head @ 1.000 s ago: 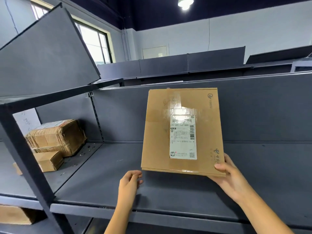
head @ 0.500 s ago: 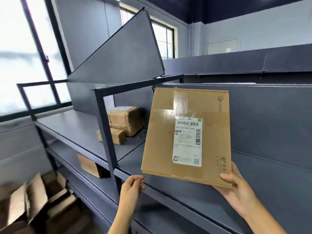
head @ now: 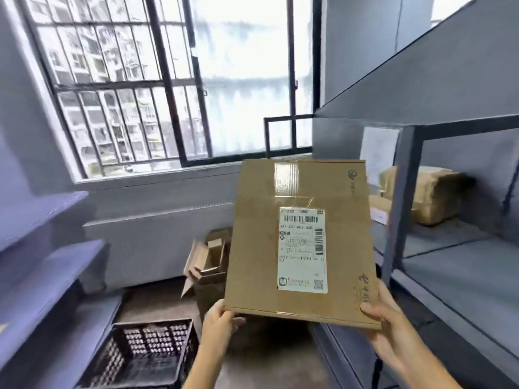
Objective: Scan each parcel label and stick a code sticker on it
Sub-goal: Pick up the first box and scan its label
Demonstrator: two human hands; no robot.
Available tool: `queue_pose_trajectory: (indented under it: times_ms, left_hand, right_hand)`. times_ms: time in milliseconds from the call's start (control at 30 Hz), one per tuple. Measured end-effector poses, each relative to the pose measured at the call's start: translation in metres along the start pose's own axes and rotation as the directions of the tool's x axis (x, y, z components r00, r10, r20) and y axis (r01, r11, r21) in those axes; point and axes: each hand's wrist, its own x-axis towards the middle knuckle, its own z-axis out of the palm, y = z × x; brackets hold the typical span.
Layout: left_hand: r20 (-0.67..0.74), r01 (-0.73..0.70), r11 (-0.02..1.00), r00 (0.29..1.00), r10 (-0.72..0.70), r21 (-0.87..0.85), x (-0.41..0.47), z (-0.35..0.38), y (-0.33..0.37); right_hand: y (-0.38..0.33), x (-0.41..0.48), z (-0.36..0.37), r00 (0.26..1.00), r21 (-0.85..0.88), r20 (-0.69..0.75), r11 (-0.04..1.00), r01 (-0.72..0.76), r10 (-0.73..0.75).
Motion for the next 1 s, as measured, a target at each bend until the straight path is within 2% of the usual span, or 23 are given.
queue_pose_trajectory:
  times_ms: [200, 267, 367, 533, 733, 833, 1000]
  left_hand:
    - [-0.229, -0.029, 0.996, 0.972, 0.047, 0.081, 0.012, -0.149, -0.004]
    - [-0.332, 0.005, 0.995, 0.943, 0.029, 0.102, 0.009, -0.199, -0.011]
    - [-0.482, 0.052, 0.995, 0.876, -0.002, 0.091, -0.007, -0.266, -0.02]
    - [-0.698, 0.09, 0.996, 0.713, -0.064, 0.0, -0.053, -0.352, -0.029]
    - [-0.867, 0.109, 0.985, 0.468, -0.169, -0.133, -0.097, -0.419, -0.037]
    - [-0.926, 0.063, 0.984, 0.333, -0.179, -0.168, -0.1, -0.441, -0.036]
    - [-0.963, -0.052, 0.983, 0.215, -0.159, -0.174, -0.088, -0.453, -0.014]
  right_hand:
    - [0.085, 0.061, 0.103, 0.972, 0.027, 0.19, 0.989, -0.144, 0.137]
    - [0.113, 0.075, 0.14, 0.943, 0.078, 0.278, 0.974, -0.212, 0.182]
    - [0.161, 0.093, 0.192, 0.876, 0.064, 0.402, 0.946, -0.317, 0.267]
    - [0.236, 0.108, 0.282, 0.738, -0.043, 0.537, 0.887, -0.459, 0.408]
    - [0.315, 0.116, 0.372, 0.489, -0.237, 0.678, 0.792, -0.563, 0.55]
    - [0.344, 0.129, 0.41, 0.373, -0.314, 0.732, 0.768, -0.557, 0.57]
    - [0.379, 0.157, 0.46, 0.227, -0.38, 0.782, 0.732, -0.565, 0.581]
